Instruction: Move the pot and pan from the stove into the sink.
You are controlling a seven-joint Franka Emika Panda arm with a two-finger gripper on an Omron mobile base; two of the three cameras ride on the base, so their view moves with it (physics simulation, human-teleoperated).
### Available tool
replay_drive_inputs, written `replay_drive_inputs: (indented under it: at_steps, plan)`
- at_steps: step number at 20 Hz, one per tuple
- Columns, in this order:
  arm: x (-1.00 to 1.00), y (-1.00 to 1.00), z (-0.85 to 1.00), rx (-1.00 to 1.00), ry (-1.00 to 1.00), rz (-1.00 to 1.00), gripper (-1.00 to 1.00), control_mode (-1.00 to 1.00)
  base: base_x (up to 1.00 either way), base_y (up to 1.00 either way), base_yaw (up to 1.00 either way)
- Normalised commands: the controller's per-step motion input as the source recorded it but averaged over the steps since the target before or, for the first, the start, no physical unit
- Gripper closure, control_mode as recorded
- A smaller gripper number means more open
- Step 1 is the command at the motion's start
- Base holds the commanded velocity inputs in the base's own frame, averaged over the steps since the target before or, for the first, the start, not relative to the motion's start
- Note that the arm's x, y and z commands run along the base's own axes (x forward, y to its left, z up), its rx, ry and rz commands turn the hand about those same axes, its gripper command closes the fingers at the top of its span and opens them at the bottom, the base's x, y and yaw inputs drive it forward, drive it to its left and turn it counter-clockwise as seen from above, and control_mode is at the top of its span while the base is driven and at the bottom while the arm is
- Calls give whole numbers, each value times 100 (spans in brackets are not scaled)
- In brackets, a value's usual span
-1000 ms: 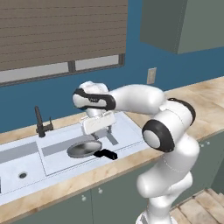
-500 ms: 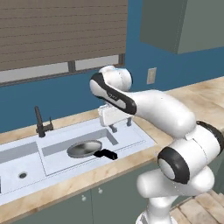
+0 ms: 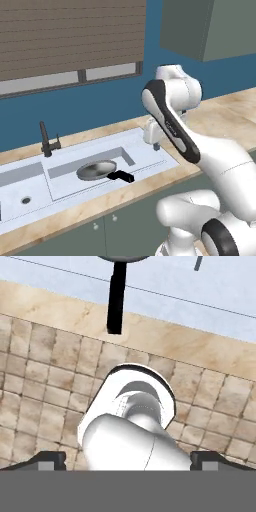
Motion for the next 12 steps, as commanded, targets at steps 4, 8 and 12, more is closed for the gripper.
replay_drive_inputs:
  at_steps: [4, 8, 12]
  plan:
    - [-53, -45, 29, 20, -37, 0, -100, -100, 0, 0, 0]
    - [-47, -46, 25, 16, -43, 0, -100, -100, 0, 0, 0]
    - [-34, -32, -10, 23, -48, 0, -100, -100, 0, 0, 0]
